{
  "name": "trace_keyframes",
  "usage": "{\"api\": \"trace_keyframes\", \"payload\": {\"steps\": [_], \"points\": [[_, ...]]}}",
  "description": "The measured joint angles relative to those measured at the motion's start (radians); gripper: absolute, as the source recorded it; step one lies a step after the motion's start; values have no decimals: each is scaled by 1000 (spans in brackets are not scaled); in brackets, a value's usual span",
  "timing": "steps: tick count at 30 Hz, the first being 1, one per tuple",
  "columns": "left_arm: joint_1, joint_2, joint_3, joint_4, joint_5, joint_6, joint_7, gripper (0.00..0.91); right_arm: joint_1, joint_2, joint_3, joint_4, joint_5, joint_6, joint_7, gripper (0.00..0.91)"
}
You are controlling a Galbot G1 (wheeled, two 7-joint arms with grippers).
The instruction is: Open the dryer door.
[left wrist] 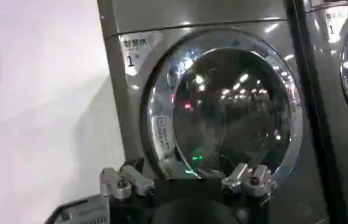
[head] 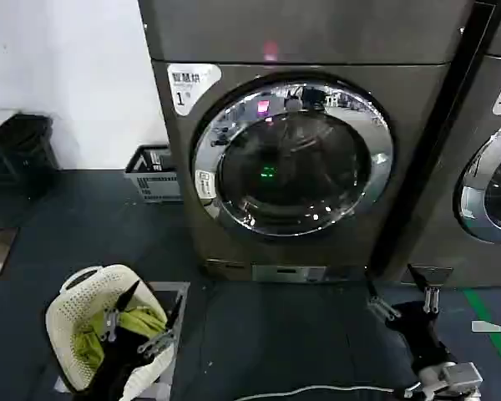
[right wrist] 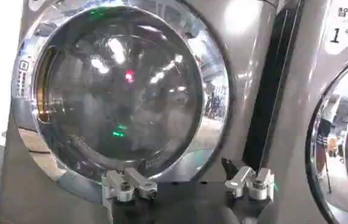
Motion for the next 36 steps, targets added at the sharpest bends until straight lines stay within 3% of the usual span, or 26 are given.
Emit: {"api": "trace_keyframes", "payload": {"steps": [6, 11, 23, 36], "points": [[0, -1, -1, 8, 0, -12, 5, 907, 97, -84, -39, -61, 126, -34, -60, 907], [6, -1, 5, 15, -24, -53, 18, 907, 218, -191, -117, -158, 212, -29, -90, 907], [39, -12, 8, 3, -63, -69, 37, 907, 534, -397, -345, -374, 326, -1, -144, 907], [62, -19, 30, -10, -43, -87, 34, 907, 900, -359, -670, -643, 327, 15, -148, 907]]}}
